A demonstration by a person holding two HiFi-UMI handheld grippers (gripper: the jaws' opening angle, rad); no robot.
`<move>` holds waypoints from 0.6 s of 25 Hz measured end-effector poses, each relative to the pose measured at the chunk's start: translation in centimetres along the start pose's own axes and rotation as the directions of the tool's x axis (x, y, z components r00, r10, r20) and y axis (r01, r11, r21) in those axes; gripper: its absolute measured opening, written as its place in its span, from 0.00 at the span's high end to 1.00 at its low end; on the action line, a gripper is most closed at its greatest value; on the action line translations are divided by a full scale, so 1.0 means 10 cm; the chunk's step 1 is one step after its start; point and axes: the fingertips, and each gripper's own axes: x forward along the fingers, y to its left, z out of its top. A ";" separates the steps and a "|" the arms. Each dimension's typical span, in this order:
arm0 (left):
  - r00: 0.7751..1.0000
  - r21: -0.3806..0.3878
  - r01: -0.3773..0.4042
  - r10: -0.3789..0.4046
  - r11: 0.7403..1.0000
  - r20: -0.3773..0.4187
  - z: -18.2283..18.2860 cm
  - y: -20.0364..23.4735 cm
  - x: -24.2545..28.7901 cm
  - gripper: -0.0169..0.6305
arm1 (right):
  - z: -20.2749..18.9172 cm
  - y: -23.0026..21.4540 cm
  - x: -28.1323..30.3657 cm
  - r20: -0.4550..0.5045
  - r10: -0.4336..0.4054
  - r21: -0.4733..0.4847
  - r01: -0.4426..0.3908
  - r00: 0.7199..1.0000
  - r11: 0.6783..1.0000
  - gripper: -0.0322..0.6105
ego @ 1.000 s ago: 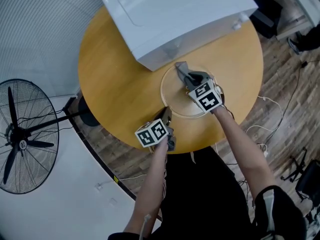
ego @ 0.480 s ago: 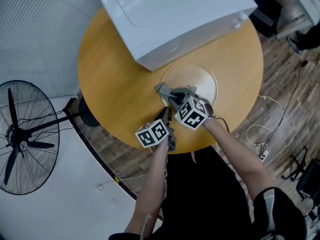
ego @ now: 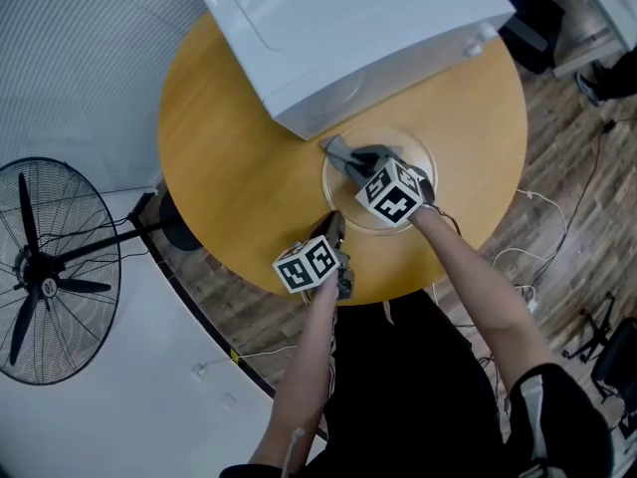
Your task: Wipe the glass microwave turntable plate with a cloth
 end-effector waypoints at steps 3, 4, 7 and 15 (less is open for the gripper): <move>1.000 0.000 0.004 -0.004 1.000 0.003 0.00 0.00 0.01 0.92 | -0.08 -0.33 -0.09 -0.011 -0.064 0.050 0.064 0.998 0.997 0.86; 1.000 0.002 0.003 -0.003 1.000 0.004 0.00 0.00 0.01 0.92 | -0.12 -0.42 -0.14 -0.013 -0.085 0.069 0.086 0.996 0.994 0.86; 1.000 0.006 -0.003 0.003 1.000 0.004 0.00 0.00 0.00 0.92 | -0.20 -0.59 -0.27 -0.011 -0.127 0.107 0.128 0.992 0.986 0.86; 1.000 0.014 -0.008 0.008 1.000 0.005 0.01 0.01 0.00 0.92 | -0.55 -0.61 -0.60 -0.044 -0.174 0.111 0.177 0.984 0.978 0.88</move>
